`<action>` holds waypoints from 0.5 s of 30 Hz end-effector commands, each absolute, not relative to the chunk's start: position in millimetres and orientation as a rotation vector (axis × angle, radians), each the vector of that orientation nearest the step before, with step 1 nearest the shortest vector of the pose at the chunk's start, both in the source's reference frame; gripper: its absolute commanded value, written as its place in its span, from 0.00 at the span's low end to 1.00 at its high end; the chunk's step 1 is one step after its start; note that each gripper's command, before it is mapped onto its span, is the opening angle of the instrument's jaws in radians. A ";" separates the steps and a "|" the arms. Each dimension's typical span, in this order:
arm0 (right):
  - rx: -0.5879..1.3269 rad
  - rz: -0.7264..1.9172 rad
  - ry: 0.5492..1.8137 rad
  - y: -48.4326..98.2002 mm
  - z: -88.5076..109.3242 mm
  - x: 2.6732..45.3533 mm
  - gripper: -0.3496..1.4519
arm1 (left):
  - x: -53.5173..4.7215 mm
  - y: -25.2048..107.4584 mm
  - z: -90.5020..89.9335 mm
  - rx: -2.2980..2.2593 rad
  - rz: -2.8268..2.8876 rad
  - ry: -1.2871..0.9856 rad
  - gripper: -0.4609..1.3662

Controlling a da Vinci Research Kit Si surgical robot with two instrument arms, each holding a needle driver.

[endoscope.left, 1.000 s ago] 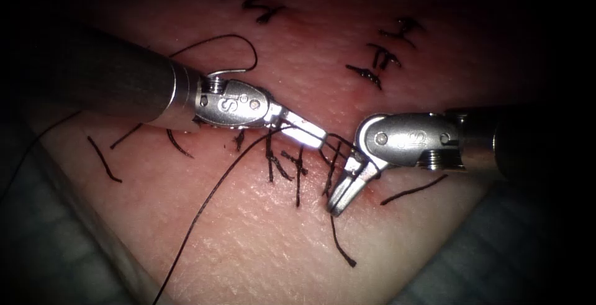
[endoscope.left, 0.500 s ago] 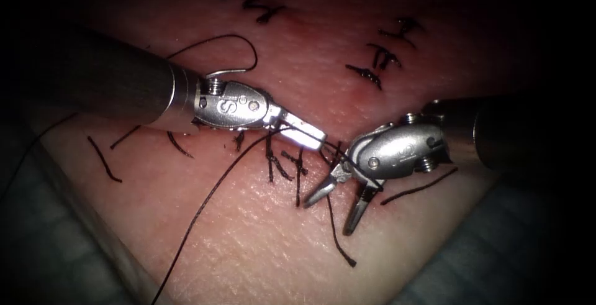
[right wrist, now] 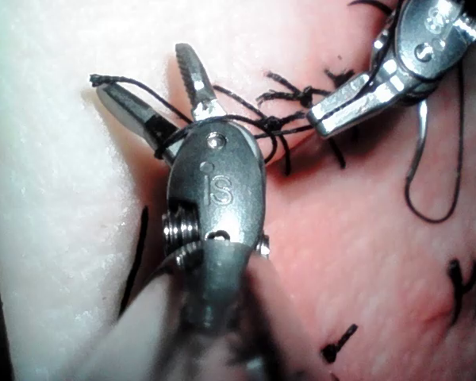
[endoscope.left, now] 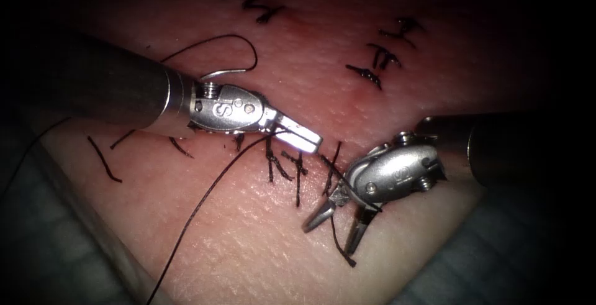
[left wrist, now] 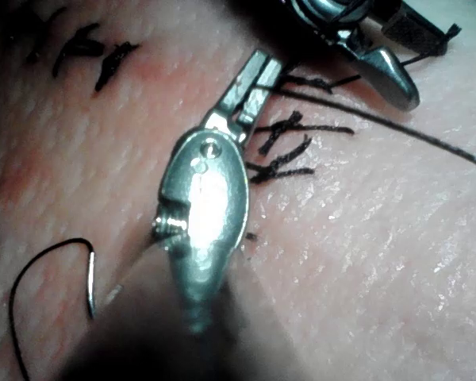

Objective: Wound Closure
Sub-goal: Pick up the tail of the suture with right jaws

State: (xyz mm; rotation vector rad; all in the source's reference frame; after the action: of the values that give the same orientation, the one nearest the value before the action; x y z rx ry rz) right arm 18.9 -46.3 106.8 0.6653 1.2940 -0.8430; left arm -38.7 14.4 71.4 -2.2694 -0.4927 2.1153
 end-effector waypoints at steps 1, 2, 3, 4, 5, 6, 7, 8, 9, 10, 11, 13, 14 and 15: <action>0.674 -0.854 1.295 -46.5 106.8 19.0 0.85 | -38.6 14.3 71.3 -2.271 2.117 -0.500 0.06; 0.674 -0.862 1.296 -46.9 106.8 19.1 0.84 | -38.4 14.3 71.3 -2.270 2.118 -0.500 0.06; 0.675 -0.867 1.296 -47.1 106.9 19.1 0.84 | -38.3 14.3 71.2 -2.271 2.117 -0.501 0.06; 0.678 -0.881 1.298 -47.4 107.0 19.2 0.84 | -38.1 14.3 71.2 -2.269 2.117 -0.500 0.06; 0.679 -0.887 1.299 -47.5 107.1 19.2 0.84 | -38.0 14.3 71.1 -2.270 2.116 -0.502 0.06; 0.678 -0.902 1.303 -47.6 107.3 19.2 0.84 | -38.0 14.3 71.1 -2.268 2.117 -0.500 0.06; 0.686 -0.905 1.302 -47.7 107.4 19.3 0.83 | -37.9 14.3 71.1 -2.268 2.116 -0.501 0.06; 0.690 -0.903 1.300 -47.7 107.5 19.3 0.83 | -37.9 14.4 71.1 -2.269 2.116 -0.501 0.06; 0.691 -0.905 1.301 -47.7 107.6 19.3 0.83 | -37.9 14.3 71.1 -2.269 2.116 -0.501 0.06; 0.692 -0.899 1.298 -47.7 107.6 19.3 0.83 | -37.9 14.3 71.1 -2.268 2.116 -0.501 0.06; 0.692 -0.900 1.298 -47.7 107.6 19.4 0.82 | -37.9 14.3 71.1 -2.269 2.116 -0.501 0.06; 0.695 -0.903 1.299 -47.8 107.5 19.5 0.80 | -37.8 14.3 71.0 -2.269 2.116 -0.502 0.06; 0.702 -0.909 1.301 -47.8 107.5 19.6 0.76 | -37.8 14.4 71.0 -2.270 2.116 -0.503 0.06; 0.729 -0.925 1.304 -47.7 107.5 19.6 0.60 | -37.7 14.4 71.0 -2.268 2.116 -0.501 0.06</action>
State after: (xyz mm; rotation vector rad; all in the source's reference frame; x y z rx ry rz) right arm 19.6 -47.8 107.3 0.7343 1.3025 -0.9321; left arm -37.6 14.4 70.9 -2.2641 -0.4916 2.1135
